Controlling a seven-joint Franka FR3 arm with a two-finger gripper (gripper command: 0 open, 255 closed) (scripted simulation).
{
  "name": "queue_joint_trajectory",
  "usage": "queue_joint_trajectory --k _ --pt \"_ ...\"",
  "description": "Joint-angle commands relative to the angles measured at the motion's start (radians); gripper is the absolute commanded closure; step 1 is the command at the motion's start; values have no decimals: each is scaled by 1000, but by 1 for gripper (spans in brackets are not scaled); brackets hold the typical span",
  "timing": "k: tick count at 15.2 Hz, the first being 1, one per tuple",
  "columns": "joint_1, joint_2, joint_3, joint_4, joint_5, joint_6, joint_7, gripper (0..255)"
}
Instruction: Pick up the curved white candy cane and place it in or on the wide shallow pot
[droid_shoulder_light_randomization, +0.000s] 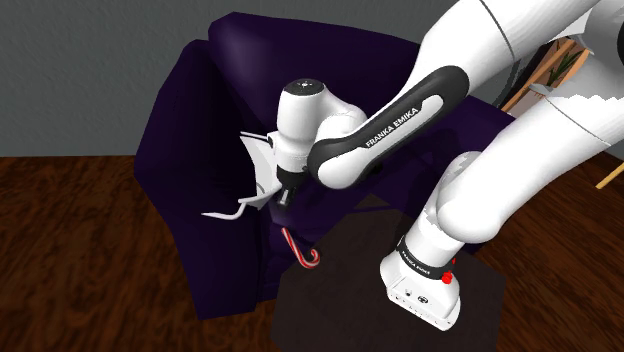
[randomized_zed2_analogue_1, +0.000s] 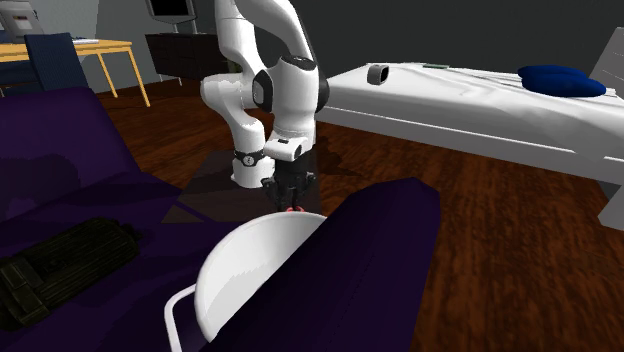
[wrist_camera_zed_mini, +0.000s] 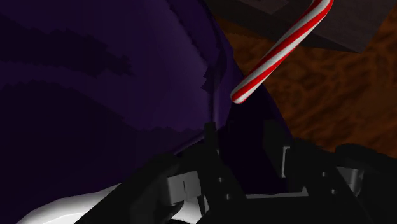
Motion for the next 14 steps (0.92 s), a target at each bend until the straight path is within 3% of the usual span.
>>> queue_joint_trajectory --k 1,5,8,9,12,14 --pt "-5 9 6 -26 31 31 69 0" --pt "-5 75 41 -120 180 188 345 0" --pt "27 172 74 -167 332 343 541 0" --pt "31 179 75 -169 343 354 551 0" --pt "0 259 86 -164 270 427 599 0" --pt "-17 313 75 -160 175 474 664 0"
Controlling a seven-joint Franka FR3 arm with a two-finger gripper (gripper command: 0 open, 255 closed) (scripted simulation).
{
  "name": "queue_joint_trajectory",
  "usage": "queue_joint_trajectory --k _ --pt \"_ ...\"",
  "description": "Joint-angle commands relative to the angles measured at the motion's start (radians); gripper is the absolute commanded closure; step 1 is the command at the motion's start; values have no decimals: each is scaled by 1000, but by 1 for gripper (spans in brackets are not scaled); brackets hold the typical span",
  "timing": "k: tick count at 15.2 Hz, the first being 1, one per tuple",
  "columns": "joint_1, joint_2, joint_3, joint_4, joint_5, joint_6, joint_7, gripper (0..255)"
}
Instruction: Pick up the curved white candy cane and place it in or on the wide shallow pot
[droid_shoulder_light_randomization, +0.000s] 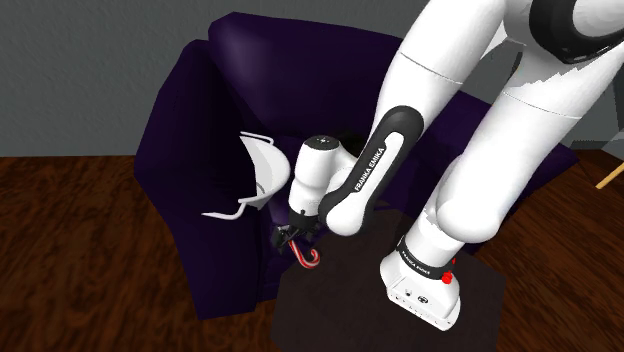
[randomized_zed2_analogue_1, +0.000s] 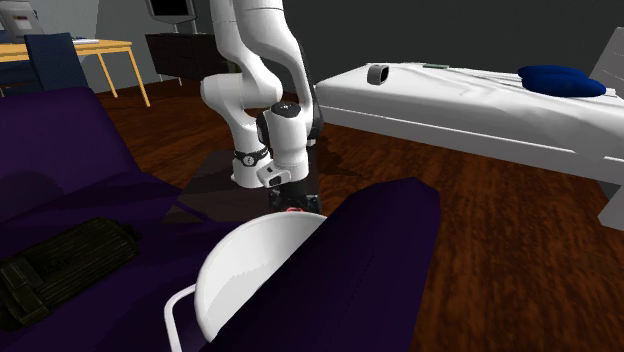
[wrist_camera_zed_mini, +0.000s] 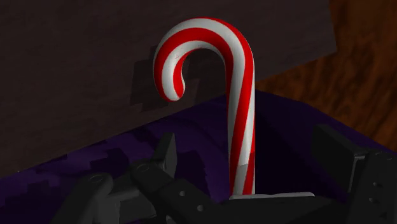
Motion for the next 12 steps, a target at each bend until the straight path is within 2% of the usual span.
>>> queue_joint_trajectory --k 1,2,4,10,11,12 --pt "-4 54 -26 3 -111 49 78 0" --pt "24 96 -86 10 -223 81 156 0" --pt "43 95 -100 10 -205 81 143 0" --pt "45 95 -101 10 -204 81 143 0" --pt "45 95 -101 10 -203 81 143 255" --pt "45 95 -101 10 -203 81 143 255"
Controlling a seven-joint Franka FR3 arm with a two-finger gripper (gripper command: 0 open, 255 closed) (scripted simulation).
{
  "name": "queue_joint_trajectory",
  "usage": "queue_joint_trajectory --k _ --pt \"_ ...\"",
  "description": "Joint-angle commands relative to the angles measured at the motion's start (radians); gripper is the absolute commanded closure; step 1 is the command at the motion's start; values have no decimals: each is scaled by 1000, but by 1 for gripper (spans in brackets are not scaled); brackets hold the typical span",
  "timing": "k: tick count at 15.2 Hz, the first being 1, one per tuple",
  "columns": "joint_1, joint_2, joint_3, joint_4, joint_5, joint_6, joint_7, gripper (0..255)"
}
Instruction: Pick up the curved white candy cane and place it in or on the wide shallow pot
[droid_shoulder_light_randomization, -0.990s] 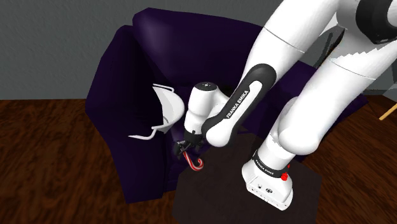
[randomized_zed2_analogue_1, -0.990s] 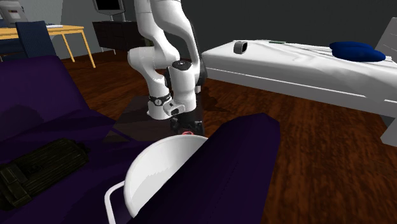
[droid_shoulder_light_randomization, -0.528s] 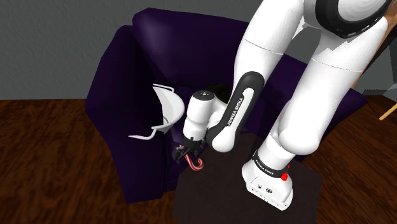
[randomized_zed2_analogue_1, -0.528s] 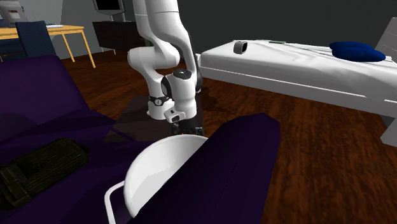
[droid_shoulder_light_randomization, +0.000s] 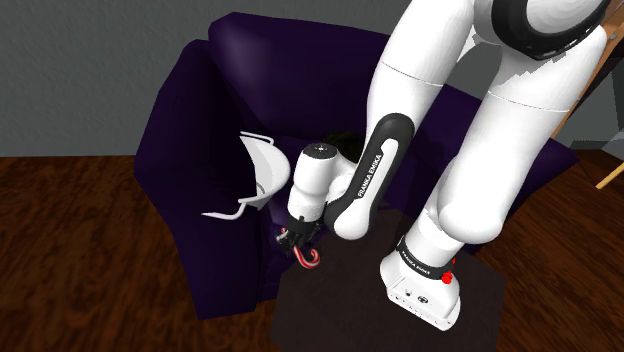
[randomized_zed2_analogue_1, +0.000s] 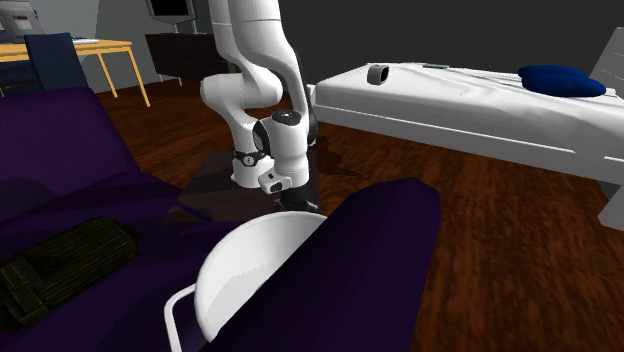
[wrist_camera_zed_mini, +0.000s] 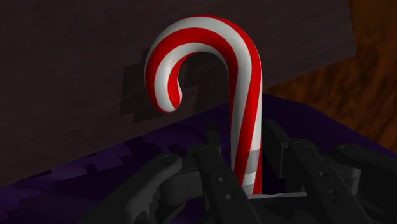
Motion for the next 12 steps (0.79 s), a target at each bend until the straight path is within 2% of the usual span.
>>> queue_joint_trajectory --k 1,8,10,12 --pt "0 0 0 0 0 0 0 255" --pt "0 0 0 0 0 0 0 255" --pt "-67 -52 100 -8 114 -42 -79 255" --pt "-79 -106 146 -12 230 -89 -157 255"
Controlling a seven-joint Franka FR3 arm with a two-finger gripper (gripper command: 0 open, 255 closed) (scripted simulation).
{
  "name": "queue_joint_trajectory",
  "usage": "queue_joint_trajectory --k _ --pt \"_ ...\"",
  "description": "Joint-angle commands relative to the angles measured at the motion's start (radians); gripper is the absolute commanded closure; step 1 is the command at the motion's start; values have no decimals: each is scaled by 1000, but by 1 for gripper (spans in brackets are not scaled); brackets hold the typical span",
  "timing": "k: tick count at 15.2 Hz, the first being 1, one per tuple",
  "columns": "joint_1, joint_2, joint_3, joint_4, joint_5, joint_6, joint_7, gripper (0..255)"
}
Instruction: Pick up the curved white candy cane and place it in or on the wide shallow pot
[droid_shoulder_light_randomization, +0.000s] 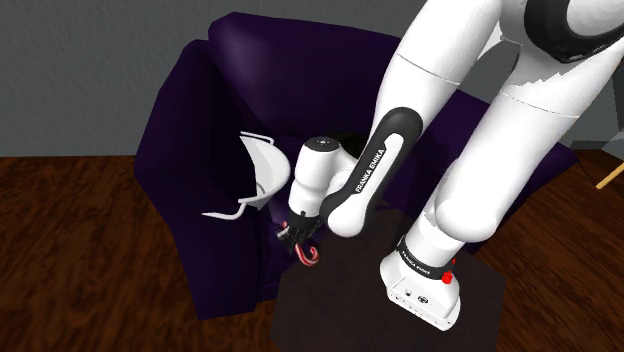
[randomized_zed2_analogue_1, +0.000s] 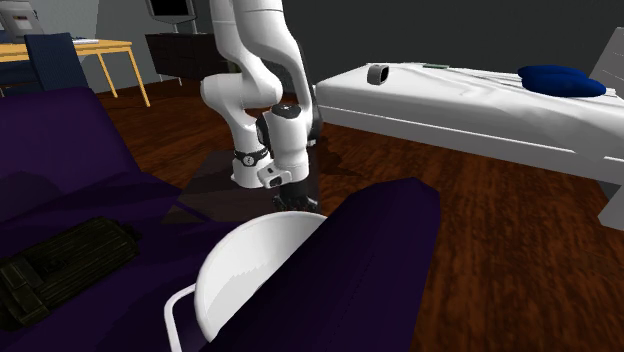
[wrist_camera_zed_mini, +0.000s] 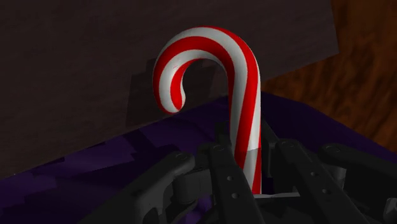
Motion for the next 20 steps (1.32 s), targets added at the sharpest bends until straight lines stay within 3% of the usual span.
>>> queue_joint_trajectory --k 1,4,8,20 --pt "2 -51 26 -2 94 -47 -60 255" --pt "34 -130 16 -5 169 -121 -108 255" --pt "63 -231 -2 -6 211 -219 -133 255" --pt "95 -490 -49 18 220 -502 -140 255"
